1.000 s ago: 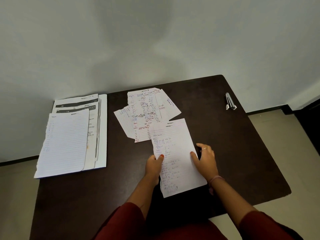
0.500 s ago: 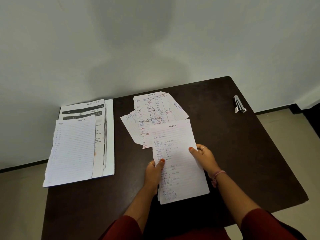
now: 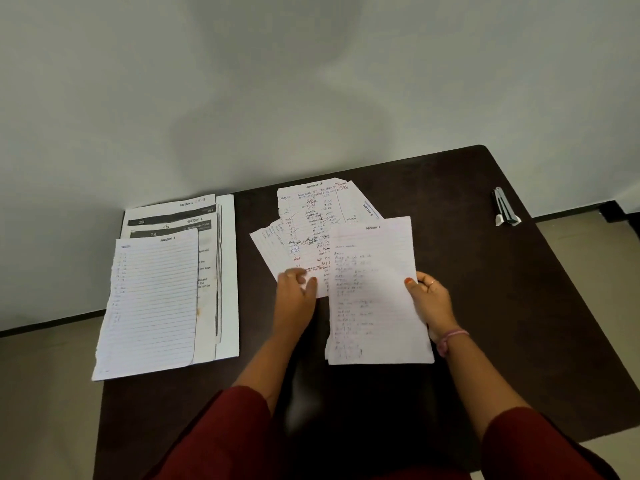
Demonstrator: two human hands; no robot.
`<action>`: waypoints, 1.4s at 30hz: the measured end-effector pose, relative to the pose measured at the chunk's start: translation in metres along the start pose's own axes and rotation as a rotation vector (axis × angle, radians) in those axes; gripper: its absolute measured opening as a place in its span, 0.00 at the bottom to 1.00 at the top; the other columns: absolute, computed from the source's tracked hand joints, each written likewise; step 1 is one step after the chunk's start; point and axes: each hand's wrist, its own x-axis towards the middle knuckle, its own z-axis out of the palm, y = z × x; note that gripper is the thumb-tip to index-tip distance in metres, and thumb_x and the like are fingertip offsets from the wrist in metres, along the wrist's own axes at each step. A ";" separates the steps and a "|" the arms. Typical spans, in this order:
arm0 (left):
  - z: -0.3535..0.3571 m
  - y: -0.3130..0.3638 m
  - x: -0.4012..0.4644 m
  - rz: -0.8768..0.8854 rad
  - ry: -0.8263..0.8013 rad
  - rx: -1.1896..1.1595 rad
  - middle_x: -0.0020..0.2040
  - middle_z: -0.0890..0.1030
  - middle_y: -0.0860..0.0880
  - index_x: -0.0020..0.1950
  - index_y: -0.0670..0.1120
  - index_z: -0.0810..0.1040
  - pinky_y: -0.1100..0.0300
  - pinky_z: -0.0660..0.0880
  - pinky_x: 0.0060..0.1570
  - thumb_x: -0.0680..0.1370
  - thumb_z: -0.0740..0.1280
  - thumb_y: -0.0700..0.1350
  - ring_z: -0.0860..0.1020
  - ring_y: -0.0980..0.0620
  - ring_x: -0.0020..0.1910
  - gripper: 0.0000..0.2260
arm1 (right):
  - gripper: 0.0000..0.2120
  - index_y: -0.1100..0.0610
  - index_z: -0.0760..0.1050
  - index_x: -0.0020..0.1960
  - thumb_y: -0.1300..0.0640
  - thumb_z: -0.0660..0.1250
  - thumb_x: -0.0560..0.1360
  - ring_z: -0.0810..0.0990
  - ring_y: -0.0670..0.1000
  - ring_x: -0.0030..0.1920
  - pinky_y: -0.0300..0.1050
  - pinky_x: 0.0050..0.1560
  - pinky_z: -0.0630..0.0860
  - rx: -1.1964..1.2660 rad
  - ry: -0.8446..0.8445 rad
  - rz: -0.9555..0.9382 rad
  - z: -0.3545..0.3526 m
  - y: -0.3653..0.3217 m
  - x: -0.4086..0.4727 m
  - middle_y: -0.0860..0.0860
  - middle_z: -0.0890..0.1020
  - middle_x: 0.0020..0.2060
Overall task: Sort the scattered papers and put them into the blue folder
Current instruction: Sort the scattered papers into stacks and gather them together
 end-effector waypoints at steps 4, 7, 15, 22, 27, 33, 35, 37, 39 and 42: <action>-0.021 -0.007 0.040 0.073 0.008 0.428 0.74 0.62 0.42 0.73 0.40 0.63 0.44 0.63 0.69 0.79 0.63 0.49 0.63 0.44 0.72 0.25 | 0.05 0.57 0.77 0.52 0.60 0.64 0.78 0.83 0.49 0.40 0.40 0.37 0.78 0.038 -0.022 0.049 -0.007 -0.005 0.008 0.52 0.84 0.45; -0.027 -0.010 0.057 0.058 -0.122 0.598 0.79 0.48 0.44 0.78 0.43 0.48 0.40 0.48 0.73 0.79 0.60 0.57 0.47 0.45 0.78 0.34 | 0.06 0.57 0.77 0.54 0.59 0.65 0.78 0.83 0.52 0.45 0.46 0.45 0.80 0.074 -0.060 0.092 -0.012 -0.005 0.012 0.54 0.84 0.48; -0.011 -0.015 0.042 0.030 -0.250 0.785 0.78 0.37 0.43 0.78 0.53 0.40 0.36 0.39 0.70 0.76 0.52 0.69 0.37 0.40 0.76 0.38 | 0.11 0.58 0.76 0.59 0.60 0.65 0.78 0.82 0.54 0.49 0.50 0.47 0.82 0.291 -0.124 0.237 -0.022 -0.014 0.018 0.55 0.83 0.52; 0.021 -0.015 -0.026 0.057 -0.187 0.867 0.78 0.38 0.41 0.78 0.51 0.39 0.39 0.50 0.71 0.78 0.52 0.66 0.43 0.39 0.77 0.37 | 0.11 0.57 0.76 0.59 0.60 0.64 0.78 0.82 0.53 0.49 0.49 0.46 0.82 0.382 -0.144 0.288 -0.030 -0.016 0.014 0.56 0.83 0.52; 0.037 -0.011 -0.081 0.013 -0.255 0.878 0.78 0.40 0.39 0.78 0.50 0.39 0.40 0.54 0.70 0.76 0.37 0.68 0.48 0.38 0.76 0.36 | 0.11 0.58 0.77 0.59 0.60 0.65 0.77 0.83 0.54 0.48 0.49 0.44 0.80 0.301 -0.106 0.301 -0.048 -0.013 0.007 0.56 0.83 0.52; 0.059 -0.017 -0.124 0.046 -0.222 0.872 0.59 0.79 0.38 0.64 0.46 0.79 0.48 0.78 0.42 0.71 0.51 0.68 0.79 0.42 0.49 0.35 | 0.13 0.58 0.76 0.61 0.59 0.66 0.77 0.82 0.56 0.48 0.50 0.42 0.79 0.229 -0.051 0.317 -0.090 -0.003 -0.007 0.57 0.83 0.52; 0.063 -0.018 -0.133 0.074 -0.206 0.865 0.57 0.80 0.39 0.63 0.46 0.80 0.51 0.78 0.40 0.70 0.52 0.68 0.77 0.43 0.48 0.35 | 0.13 0.57 0.75 0.61 0.59 0.66 0.77 0.81 0.56 0.49 0.52 0.45 0.78 0.217 -0.036 0.323 -0.104 0.000 -0.013 0.57 0.82 0.53; 0.065 -0.015 -0.140 0.060 -0.216 0.847 0.54 0.81 0.39 0.62 0.45 0.80 0.53 0.77 0.38 0.70 0.51 0.67 0.76 0.43 0.46 0.35 | 0.12 0.57 0.75 0.60 0.59 0.66 0.77 0.81 0.56 0.49 0.52 0.45 0.78 0.208 -0.021 0.328 -0.116 0.002 -0.017 0.57 0.82 0.53; 0.067 -0.013 -0.145 0.071 -0.226 0.840 0.51 0.81 0.40 0.60 0.44 0.81 0.54 0.76 0.36 0.69 0.51 0.66 0.77 0.44 0.44 0.35 | 0.12 0.56 0.76 0.60 0.59 0.66 0.77 0.81 0.56 0.49 0.52 0.46 0.78 0.209 -0.012 0.332 -0.127 0.005 -0.021 0.57 0.81 0.53; 0.069 -0.008 -0.150 0.081 -0.190 0.815 0.45 0.79 0.44 0.57 0.43 0.82 0.56 0.74 0.34 0.69 0.52 0.65 0.75 0.47 0.40 0.34 | 0.11 0.56 0.76 0.59 0.59 0.66 0.77 0.81 0.56 0.49 0.52 0.46 0.77 0.216 0.000 0.335 -0.138 0.007 -0.024 0.57 0.81 0.54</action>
